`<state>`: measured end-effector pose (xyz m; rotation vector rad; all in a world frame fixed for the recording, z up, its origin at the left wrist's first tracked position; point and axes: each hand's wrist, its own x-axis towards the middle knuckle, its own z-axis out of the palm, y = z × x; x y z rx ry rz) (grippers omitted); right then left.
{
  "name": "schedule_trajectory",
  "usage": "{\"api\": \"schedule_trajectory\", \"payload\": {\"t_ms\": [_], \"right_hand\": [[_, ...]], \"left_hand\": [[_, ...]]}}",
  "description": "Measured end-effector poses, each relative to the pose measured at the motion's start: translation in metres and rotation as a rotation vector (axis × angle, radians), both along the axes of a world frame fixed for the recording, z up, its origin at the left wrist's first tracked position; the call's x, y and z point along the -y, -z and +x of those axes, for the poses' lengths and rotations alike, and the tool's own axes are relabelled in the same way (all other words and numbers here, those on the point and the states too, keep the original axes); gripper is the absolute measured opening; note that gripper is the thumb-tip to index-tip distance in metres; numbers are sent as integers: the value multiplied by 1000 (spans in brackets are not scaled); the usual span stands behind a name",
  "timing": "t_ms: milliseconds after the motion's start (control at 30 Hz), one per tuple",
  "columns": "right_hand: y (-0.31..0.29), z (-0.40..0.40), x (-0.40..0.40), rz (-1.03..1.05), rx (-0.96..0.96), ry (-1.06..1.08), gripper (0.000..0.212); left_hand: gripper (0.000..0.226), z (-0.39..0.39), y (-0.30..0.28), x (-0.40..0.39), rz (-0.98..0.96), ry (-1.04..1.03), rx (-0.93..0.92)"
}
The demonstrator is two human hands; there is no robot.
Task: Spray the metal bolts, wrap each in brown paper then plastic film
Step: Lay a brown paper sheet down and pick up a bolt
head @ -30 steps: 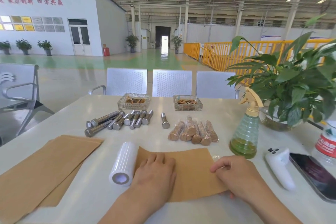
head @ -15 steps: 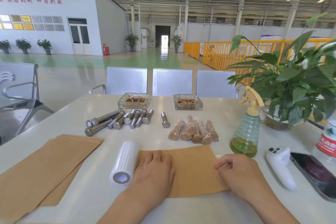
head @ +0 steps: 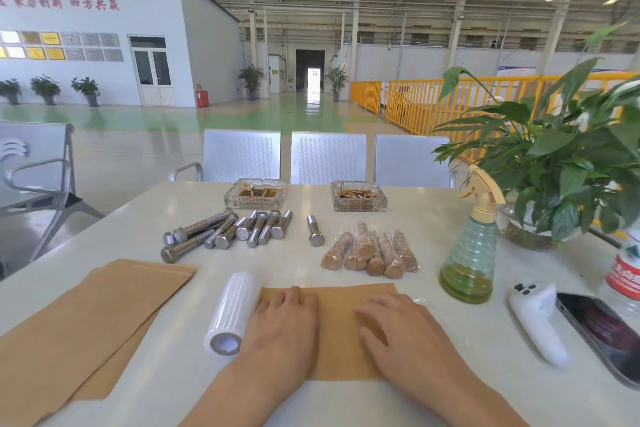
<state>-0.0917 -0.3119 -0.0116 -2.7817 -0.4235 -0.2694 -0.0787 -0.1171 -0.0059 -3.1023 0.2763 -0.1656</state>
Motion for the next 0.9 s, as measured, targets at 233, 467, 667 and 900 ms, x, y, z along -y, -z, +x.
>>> {"api": "schedule_trajectory", "payload": {"t_ms": [233, 467, 667, 900], "right_hand": [[16, 7, -2, 32, 36, -23, 40], [20, 11, -2, 71, 110, -49, 43], [20, 7, -8, 27, 134, -123, 45], [22, 4, -7, 65, 269, -99, 22]], "left_hand": [[30, -4, -16, -8, 60, -26, -4], [33, 51, -54, -1, -42, -83, 48], [59, 144, -57, 9, -85, 44, -171], [49, 165, -39, 0, -17, 29, -202]]}}
